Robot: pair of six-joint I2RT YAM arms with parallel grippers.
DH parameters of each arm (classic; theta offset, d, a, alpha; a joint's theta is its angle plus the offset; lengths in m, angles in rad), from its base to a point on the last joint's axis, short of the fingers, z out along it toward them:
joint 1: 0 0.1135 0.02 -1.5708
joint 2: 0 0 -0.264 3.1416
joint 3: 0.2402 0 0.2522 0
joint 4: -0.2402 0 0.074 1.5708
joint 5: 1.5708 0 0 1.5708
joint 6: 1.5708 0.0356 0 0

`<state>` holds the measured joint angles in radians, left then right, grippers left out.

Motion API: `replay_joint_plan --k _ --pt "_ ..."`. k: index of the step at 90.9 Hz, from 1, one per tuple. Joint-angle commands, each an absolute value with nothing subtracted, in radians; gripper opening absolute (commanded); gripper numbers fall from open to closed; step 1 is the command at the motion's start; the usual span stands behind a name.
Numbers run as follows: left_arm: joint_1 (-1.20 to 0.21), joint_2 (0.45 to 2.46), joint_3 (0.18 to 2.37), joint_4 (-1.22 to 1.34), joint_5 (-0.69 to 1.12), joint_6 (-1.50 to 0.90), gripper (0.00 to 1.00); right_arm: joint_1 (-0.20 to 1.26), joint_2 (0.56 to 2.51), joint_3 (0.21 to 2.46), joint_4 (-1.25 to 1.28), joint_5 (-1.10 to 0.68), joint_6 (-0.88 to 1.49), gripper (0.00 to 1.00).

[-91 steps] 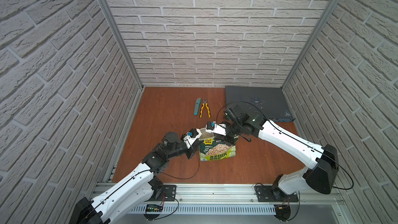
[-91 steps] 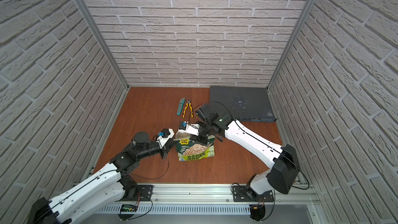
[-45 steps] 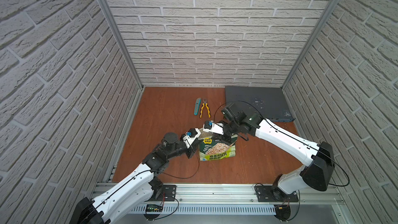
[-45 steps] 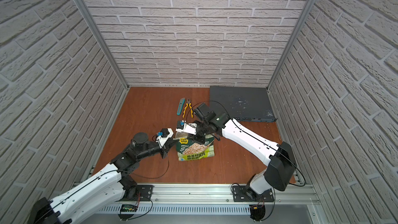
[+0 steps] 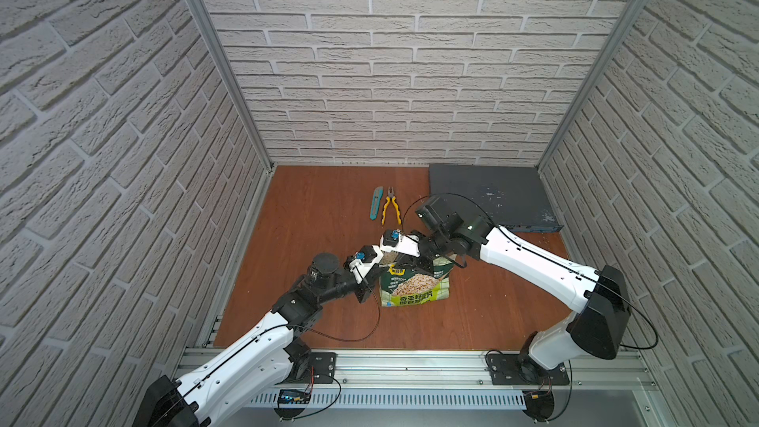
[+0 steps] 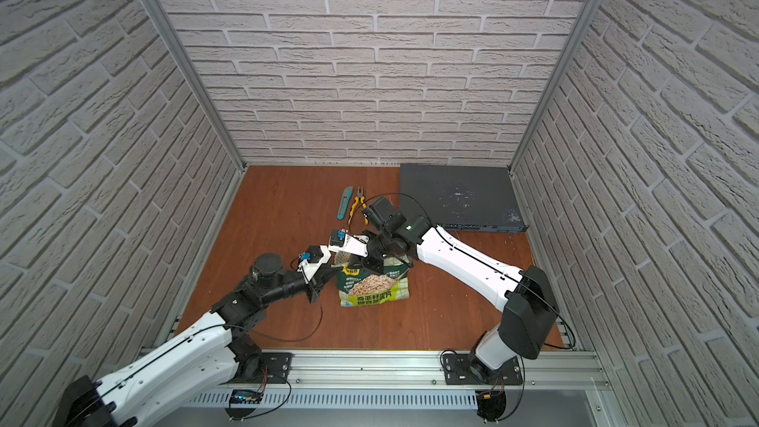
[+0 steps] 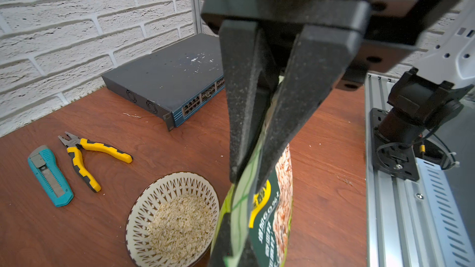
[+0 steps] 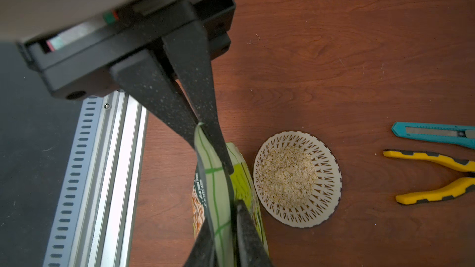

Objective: Pour the oats into the breakfast bowl
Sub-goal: Close the oats bag at the center of the board.

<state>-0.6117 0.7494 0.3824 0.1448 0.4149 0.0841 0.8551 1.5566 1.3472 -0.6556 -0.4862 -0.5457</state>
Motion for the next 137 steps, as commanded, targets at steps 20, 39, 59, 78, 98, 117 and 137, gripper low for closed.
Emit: replay_joint_plan --k 20,39,59,78,98,117,137 --pt "-0.607 0.739 0.377 0.249 0.443 0.075 0.0 0.875 1.586 1.372 -0.6 -0.537 -0.526 0.17" --pt "-0.606 0.733 0.377 0.246 0.439 0.078 0.0 0.863 1.554 1.383 -0.724 -0.443 -0.58 0.03" --pt "-0.605 0.73 0.378 0.245 0.442 0.079 0.0 0.845 1.511 1.366 -0.77 -0.388 -0.59 0.2" --pt "-0.605 0.729 0.383 0.24 0.44 0.079 0.0 0.832 1.504 1.366 -0.825 -0.348 -0.606 0.04" --pt "-0.605 0.735 0.388 0.239 0.439 0.081 0.0 0.815 1.473 1.349 -0.82 -0.315 -0.607 0.16" --pt "-0.605 0.748 0.4 0.242 0.438 0.083 0.0 0.799 1.455 1.336 -0.841 -0.286 -0.605 0.1" --pt "-0.603 0.763 0.406 0.251 0.434 0.087 0.0 0.777 1.426 1.316 -0.863 -0.278 -0.608 0.04"
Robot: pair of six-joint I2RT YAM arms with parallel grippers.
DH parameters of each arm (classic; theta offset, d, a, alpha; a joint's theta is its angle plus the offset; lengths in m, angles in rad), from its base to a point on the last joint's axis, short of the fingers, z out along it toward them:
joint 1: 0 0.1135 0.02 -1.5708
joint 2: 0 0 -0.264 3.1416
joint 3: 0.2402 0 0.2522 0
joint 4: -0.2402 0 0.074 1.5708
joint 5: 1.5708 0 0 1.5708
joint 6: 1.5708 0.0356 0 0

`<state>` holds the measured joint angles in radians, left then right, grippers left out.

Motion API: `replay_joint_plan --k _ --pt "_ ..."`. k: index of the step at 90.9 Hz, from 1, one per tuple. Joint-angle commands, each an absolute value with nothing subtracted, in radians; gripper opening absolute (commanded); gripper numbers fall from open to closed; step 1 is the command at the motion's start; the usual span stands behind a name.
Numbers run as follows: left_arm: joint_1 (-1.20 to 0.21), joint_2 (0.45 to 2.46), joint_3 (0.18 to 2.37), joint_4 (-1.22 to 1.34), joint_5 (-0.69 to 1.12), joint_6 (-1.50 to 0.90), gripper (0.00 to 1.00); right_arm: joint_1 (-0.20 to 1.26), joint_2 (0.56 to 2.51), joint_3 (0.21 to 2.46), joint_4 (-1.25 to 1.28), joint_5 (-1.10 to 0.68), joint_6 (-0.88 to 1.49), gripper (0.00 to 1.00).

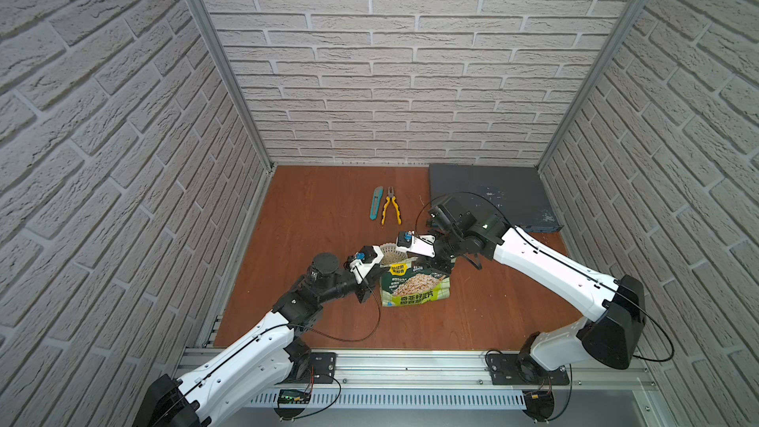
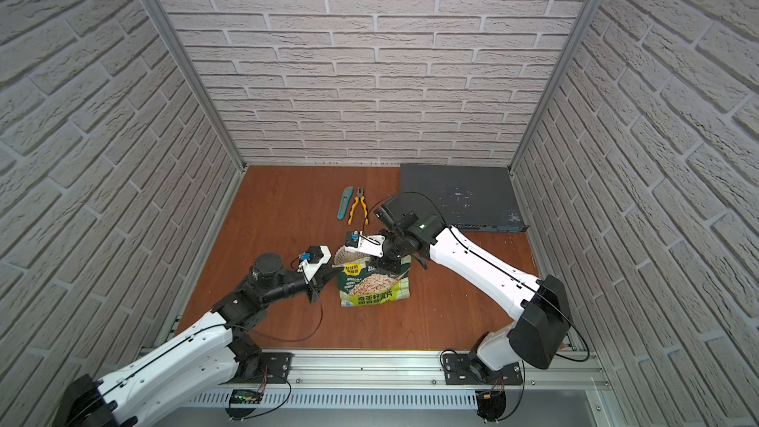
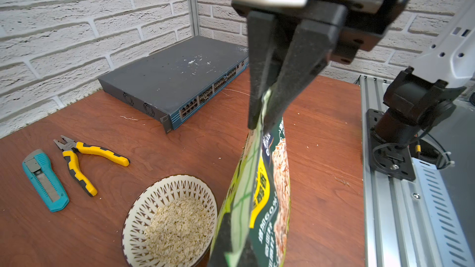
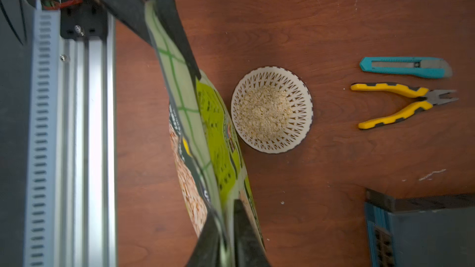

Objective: Pour the oats into the breakfast bowl
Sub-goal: Close the oats bag at the center of the board.

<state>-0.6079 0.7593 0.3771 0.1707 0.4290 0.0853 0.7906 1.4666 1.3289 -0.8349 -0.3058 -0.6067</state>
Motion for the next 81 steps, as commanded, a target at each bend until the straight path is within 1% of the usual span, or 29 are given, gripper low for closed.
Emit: replay_joint_plan --k 1,7,13,17,19,21,22,24,34,36,39,41,46,51,58,71,77,81 --pt "-0.603 0.764 0.406 0.251 0.434 0.087 0.0 0.777 1.424 1.315 -0.865 -0.279 -0.608 0.04" --pt "-0.603 0.77 0.408 0.253 0.434 0.088 0.0 0.772 1.417 1.31 -0.866 -0.264 -0.604 0.04" --pt "-0.603 0.774 0.411 0.254 0.437 0.088 0.0 0.765 1.406 1.3 -0.862 -0.245 -0.601 0.17" --pt "-0.602 0.775 0.411 0.256 0.437 0.089 0.0 0.759 1.398 1.295 -0.862 -0.237 -0.601 0.19" --pt "-0.603 0.775 0.411 0.257 0.437 0.09 0.0 0.756 1.396 1.292 -0.864 -0.237 -0.6 0.18" --pt "-0.603 0.777 0.412 0.257 0.437 0.09 0.0 0.754 1.393 1.29 -0.867 -0.236 -0.601 0.13" --pt "-0.603 0.777 0.412 0.257 0.437 0.09 0.0 0.753 1.392 1.29 -0.869 -0.236 -0.602 0.08" --pt "-0.602 0.777 0.413 0.257 0.437 0.09 0.0 0.751 1.39 1.291 -0.873 -0.236 -0.603 0.05" --pt "-0.602 0.782 0.415 0.259 0.437 0.093 0.0 0.741 1.381 1.289 -0.888 -0.229 -0.603 0.04" --pt "-0.602 0.782 0.416 0.26 0.436 0.092 0.0 0.739 1.379 1.287 -0.886 -0.219 -0.599 0.07" --pt "-0.601 0.783 0.416 0.261 0.437 0.093 0.0 0.737 1.376 1.284 -0.884 -0.21 -0.596 0.15" --pt "-0.601 0.784 0.416 0.262 0.436 0.094 0.0 0.735 1.375 1.28 -0.885 -0.204 -0.596 0.19" --pt "-0.6 0.788 0.416 0.264 0.436 0.093 0.0 0.733 1.373 1.281 -0.892 -0.199 -0.594 0.22" --pt "-0.6 0.789 0.416 0.264 0.436 0.093 0.0 0.731 1.371 1.284 -0.905 -0.196 -0.597 0.18" --pt "-0.599 0.79 0.415 0.264 0.434 0.094 0.0 0.726 1.368 1.288 -0.924 -0.179 -0.597 0.04" --pt "-0.597 0.789 0.41 0.264 0.431 0.095 0.0 0.72 1.354 1.282 -0.936 -0.143 -0.606 0.04" --pt "-0.597 0.787 0.409 0.265 0.431 0.095 0.0 0.719 1.351 1.282 -0.941 -0.122 -0.608 0.16" --pt "-0.597 0.783 0.408 0.267 0.431 0.094 0.0 0.718 1.348 1.281 -0.944 -0.11 -0.609 0.2"
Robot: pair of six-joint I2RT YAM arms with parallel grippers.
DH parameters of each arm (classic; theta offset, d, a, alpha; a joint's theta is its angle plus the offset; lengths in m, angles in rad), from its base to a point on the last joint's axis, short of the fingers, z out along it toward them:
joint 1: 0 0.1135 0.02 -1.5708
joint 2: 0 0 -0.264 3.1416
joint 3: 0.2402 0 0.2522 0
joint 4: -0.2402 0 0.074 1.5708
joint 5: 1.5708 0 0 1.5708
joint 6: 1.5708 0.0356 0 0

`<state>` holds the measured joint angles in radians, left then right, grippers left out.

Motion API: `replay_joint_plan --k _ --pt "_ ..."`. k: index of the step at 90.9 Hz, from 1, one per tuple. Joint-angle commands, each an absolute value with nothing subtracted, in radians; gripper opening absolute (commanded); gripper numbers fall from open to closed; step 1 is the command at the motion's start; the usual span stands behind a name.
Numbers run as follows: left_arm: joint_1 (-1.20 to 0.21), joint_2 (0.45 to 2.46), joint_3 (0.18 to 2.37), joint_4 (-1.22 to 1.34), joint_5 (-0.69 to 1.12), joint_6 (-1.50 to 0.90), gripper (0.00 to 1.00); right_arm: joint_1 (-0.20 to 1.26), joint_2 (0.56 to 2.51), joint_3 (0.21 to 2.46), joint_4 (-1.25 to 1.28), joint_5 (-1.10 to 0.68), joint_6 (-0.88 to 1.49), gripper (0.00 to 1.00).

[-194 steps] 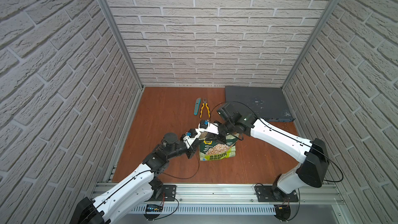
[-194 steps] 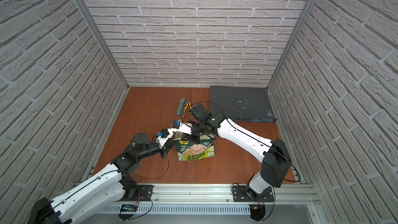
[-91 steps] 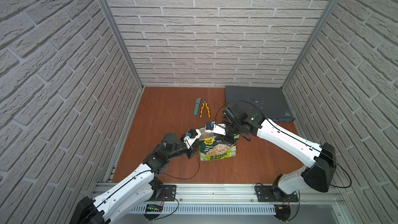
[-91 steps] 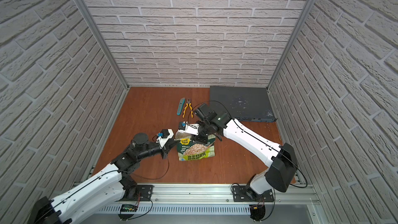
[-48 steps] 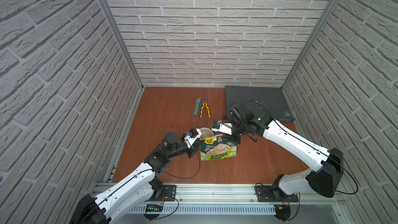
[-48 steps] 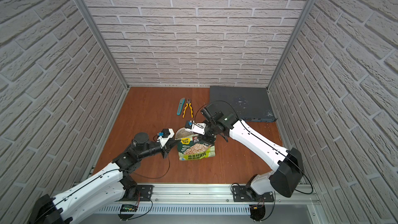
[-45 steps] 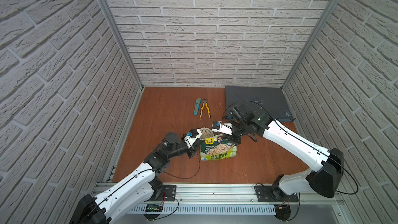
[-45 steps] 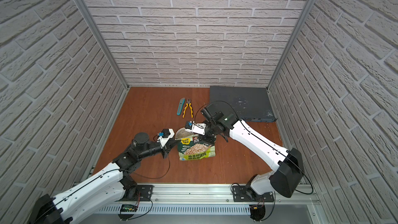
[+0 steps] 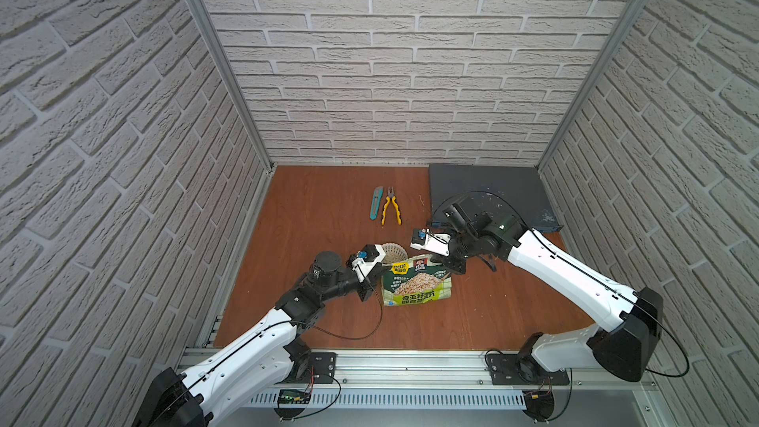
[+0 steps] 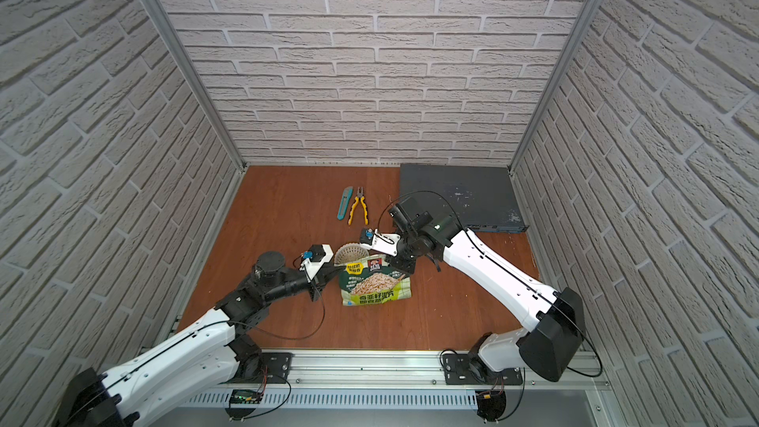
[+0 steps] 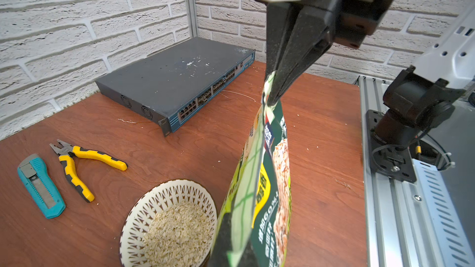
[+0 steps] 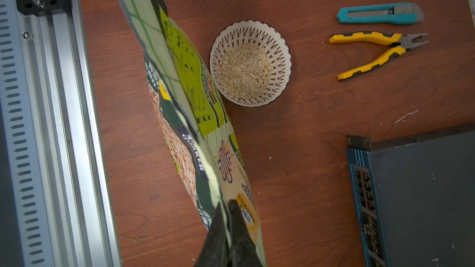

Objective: Pour the oats into the breakfast bowl
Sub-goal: Close the oats bag at the center of the board.

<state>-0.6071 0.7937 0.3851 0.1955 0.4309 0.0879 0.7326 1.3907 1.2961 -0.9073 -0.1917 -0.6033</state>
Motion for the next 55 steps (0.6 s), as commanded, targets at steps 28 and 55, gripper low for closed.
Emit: replay_joint_plan --k 28,55 --pt "-0.595 0.773 0.404 0.261 0.426 0.091 0.0 0.706 1.327 1.267 -0.974 -0.074 -0.608 0.15" --pt "-0.596 0.778 0.403 0.268 0.426 0.091 0.0 0.699 1.307 1.264 -1.012 -0.043 -0.612 0.04"
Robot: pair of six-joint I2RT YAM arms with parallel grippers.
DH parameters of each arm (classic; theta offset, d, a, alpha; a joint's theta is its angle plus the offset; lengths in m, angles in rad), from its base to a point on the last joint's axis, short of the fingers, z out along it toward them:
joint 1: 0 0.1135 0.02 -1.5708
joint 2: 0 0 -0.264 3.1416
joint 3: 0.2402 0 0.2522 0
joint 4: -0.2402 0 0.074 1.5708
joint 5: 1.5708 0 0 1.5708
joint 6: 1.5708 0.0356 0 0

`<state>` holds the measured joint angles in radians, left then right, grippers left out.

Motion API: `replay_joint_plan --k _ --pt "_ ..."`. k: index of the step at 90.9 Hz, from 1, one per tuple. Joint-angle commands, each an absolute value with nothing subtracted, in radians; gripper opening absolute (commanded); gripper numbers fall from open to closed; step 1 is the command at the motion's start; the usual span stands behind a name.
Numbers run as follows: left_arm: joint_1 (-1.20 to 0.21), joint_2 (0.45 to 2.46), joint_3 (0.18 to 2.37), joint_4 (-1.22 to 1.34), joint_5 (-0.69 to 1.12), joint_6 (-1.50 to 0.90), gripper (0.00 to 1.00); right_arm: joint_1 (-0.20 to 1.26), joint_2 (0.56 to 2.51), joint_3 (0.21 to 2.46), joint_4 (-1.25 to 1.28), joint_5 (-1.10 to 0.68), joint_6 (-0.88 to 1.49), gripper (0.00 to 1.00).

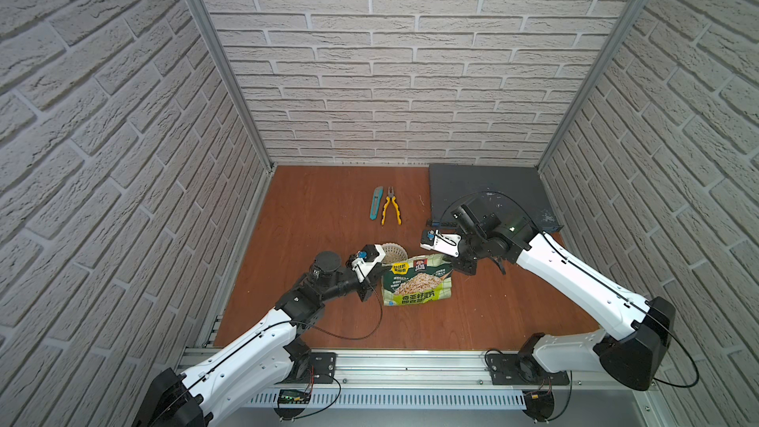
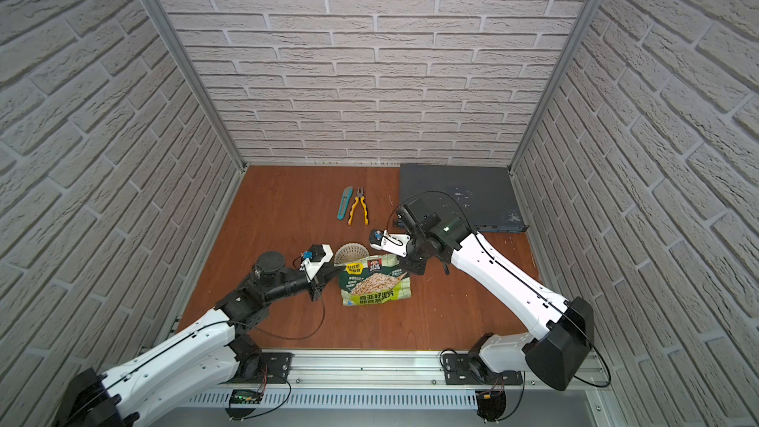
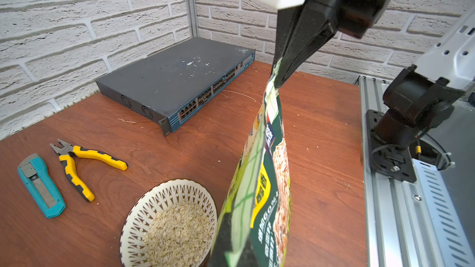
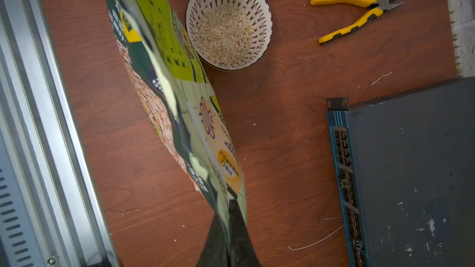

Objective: Pour the oats into the breakfast bowl
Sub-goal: Close the oats bag at the center of the board.

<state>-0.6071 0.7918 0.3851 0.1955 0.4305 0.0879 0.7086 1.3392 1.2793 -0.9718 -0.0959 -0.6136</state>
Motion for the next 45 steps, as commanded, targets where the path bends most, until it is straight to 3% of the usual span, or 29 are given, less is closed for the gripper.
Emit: replay_joint_plan --k 1,8,11,14,19,29,38,45 --pt "-0.596 0.777 0.403 0.268 0.426 0.092 0.0 0.699 1.306 1.264 -1.012 -0.04 -0.611 0.03" --pt "-0.596 0.775 0.403 0.267 0.424 0.091 0.0 0.697 1.298 1.258 -1.009 -0.013 -0.608 0.2" --pt "-0.596 0.775 0.403 0.268 0.423 0.092 0.0 0.695 1.295 1.256 -1.009 -0.006 -0.608 0.22" --pt "-0.596 0.775 0.402 0.268 0.423 0.091 0.0 0.695 1.292 1.255 -1.01 -0.002 -0.608 0.19" --pt "-0.596 0.773 0.402 0.267 0.421 0.091 0.0 0.694 1.289 1.256 -1.014 0.0 -0.607 0.05" --pt "-0.594 0.766 0.401 0.267 0.417 0.091 0.0 0.693 1.283 1.256 -1.012 0.001 -0.603 0.04" --pt "-0.595 0.762 0.399 0.267 0.415 0.089 0.0 0.694 1.281 1.266 -0.998 -0.032 -0.593 0.26" --pt "-0.595 0.761 0.399 0.268 0.417 0.088 0.13 0.694 1.283 1.271 -0.976 -0.101 -0.593 0.33"
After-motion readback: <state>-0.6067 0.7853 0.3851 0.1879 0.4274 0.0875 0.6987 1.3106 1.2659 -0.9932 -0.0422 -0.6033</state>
